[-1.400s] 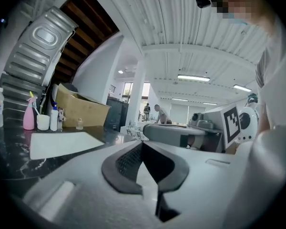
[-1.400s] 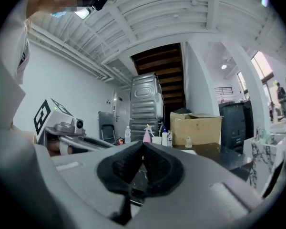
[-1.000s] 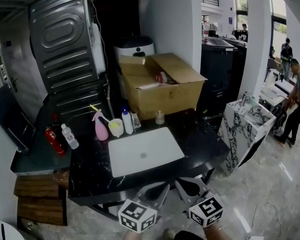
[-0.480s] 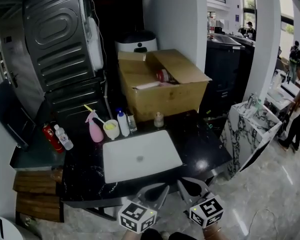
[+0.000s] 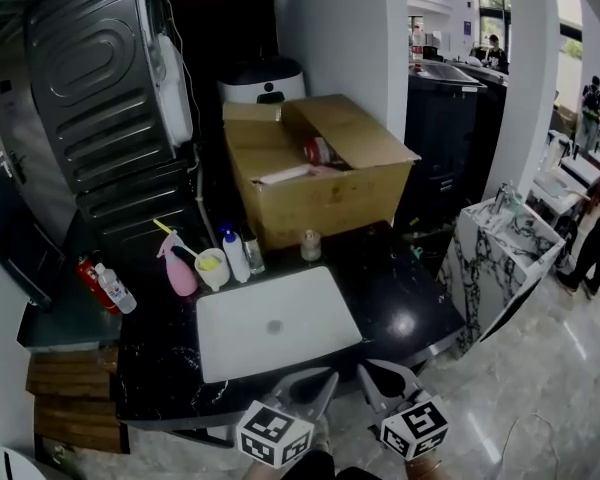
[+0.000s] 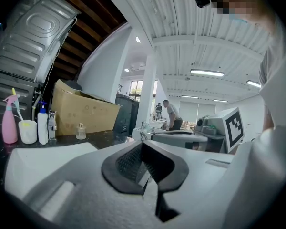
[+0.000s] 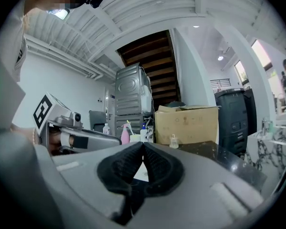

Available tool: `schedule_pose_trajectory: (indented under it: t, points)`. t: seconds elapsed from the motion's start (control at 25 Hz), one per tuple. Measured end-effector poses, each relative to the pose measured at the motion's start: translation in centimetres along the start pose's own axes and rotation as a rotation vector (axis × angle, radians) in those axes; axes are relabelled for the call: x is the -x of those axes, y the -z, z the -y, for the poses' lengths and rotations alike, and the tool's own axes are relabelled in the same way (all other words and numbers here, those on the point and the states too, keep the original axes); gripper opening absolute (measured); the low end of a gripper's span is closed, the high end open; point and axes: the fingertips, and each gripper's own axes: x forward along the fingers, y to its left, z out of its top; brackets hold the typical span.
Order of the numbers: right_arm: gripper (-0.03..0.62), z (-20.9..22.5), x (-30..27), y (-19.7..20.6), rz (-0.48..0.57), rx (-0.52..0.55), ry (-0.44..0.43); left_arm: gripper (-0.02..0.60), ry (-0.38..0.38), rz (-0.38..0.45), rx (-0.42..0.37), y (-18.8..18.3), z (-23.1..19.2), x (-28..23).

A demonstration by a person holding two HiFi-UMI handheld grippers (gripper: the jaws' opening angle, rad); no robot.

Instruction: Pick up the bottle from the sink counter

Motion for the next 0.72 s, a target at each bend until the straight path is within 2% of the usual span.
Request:
schedule_pose_trajectory:
  t: [0.24, 0.72]
  points:
    - [0.003, 2.5, -3.7, -0.5, -0.005, 0.018, 0.016, 0.000, 0.030, 0.003, 0.001, -0.6, -3.7, -2.8]
    - [0.003, 7.8, -12.8, -2.8, -0.033, 0.057, 0.007, 0.000, 0.029, 0.059, -0.008, -5.2, -12.2, -8.9]
